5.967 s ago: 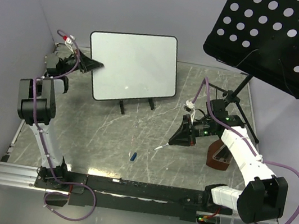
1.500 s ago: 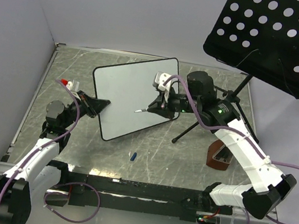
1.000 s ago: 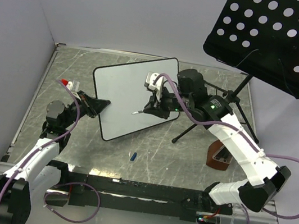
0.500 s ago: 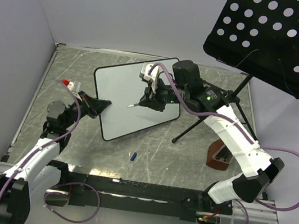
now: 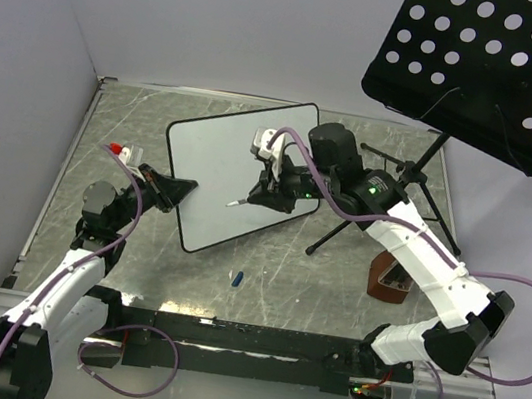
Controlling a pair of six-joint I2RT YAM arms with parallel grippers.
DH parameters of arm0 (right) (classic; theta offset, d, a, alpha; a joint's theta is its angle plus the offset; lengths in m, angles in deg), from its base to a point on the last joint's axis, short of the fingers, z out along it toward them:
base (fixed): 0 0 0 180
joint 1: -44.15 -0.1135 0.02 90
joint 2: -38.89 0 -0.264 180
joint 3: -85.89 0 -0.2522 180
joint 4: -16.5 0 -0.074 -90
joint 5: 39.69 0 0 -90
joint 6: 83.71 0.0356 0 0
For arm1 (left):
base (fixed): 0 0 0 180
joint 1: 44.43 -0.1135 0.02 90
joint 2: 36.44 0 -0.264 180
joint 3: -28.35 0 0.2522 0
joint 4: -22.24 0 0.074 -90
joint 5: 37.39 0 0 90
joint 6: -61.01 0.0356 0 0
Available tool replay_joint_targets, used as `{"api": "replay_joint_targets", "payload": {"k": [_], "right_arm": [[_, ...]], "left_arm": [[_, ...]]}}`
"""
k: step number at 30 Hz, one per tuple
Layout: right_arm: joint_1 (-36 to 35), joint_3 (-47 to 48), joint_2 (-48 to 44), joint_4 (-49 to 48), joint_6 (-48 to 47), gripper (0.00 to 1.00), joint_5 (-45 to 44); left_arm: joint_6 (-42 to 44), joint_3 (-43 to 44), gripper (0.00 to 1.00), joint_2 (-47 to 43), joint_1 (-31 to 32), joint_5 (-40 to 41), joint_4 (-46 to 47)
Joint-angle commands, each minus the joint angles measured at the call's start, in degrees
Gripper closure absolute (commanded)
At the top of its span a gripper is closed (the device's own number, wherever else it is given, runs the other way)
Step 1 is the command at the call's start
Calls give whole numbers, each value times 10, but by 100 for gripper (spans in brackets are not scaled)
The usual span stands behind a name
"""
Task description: Write a sentence on the whiteboard
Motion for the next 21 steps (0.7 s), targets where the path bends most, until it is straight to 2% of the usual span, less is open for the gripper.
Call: {"api": "replay_joint_targets", "payload": {"k": [1,21], "right_arm": [[-14,-5,-15,-39,12,100,0],[-65,2,-11,-44,2,100,-45]], "left_arm": [[35,0,99,-10,2,9,13],[-7,-10,99,-62,8,52,-21]]}}
